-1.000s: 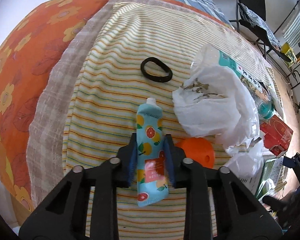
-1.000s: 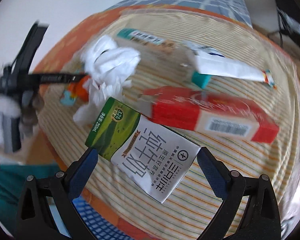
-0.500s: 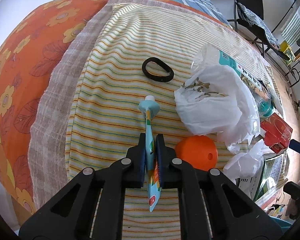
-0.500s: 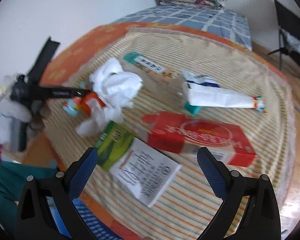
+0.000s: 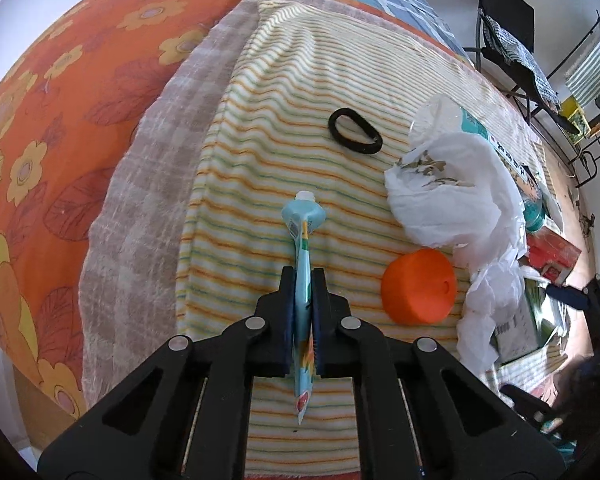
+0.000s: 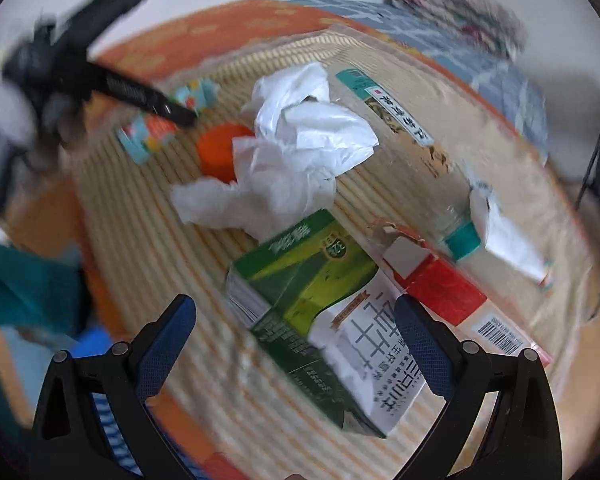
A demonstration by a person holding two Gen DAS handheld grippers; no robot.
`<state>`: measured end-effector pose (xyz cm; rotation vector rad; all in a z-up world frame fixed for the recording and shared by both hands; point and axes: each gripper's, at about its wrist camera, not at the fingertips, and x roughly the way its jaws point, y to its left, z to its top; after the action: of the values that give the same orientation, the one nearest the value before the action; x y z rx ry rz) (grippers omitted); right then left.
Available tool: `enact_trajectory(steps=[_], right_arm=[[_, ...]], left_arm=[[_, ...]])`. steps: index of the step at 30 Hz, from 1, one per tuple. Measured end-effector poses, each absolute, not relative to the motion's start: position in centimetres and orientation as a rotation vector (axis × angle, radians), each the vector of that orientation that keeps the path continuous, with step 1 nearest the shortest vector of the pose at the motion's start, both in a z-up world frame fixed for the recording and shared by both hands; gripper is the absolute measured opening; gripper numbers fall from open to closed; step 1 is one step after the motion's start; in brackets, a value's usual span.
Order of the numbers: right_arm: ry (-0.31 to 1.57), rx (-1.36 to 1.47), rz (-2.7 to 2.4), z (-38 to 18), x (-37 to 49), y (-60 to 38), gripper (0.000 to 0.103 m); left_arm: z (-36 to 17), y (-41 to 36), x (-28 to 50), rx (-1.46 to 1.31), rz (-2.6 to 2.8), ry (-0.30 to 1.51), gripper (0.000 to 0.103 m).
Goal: Collect trash
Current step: 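Close the left tool on the squeeze tube while the right tool grasps the milk carton, then carry the squeeze tube and milk carton down over the blue basket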
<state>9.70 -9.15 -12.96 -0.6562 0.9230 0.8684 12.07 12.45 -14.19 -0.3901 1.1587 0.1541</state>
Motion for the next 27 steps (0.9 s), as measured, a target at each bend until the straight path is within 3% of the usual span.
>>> enact_trajectory(steps=[5, 7, 10, 13, 27], right_arm=[[0.898, -0.747, 0.773, -14.1, 10.9, -8.6, 0.095], [0.885, -0.738, 0.726, -13.8, 11.3, -8.9, 0.069], [0.919, -0.640, 0.722, -12.7, 12.8, -9.9, 0.052], [0.954, -0.516, 0.768, -11.4, 13.2, -11.2, 0.042], [0.928, -0.290, 0.768, -7.4, 8.7, -14.4, 0.042]], left_arm=[[-13.9, 12.9, 11.4, -0.398, 0.154, 1.151, 0.005], [-13.6, 13.0, 11.2, -0.395, 0.155, 1.143, 0.005], [-13.2, 13.1, 11.0, -0.391, 0.154, 1.130, 0.005], [-13.0, 13.2, 10.8, -0.397, 0.156, 1.122, 0.005], [-8.8, 11.1, 7.0, -0.400, 0.091, 1.031, 0.005]])
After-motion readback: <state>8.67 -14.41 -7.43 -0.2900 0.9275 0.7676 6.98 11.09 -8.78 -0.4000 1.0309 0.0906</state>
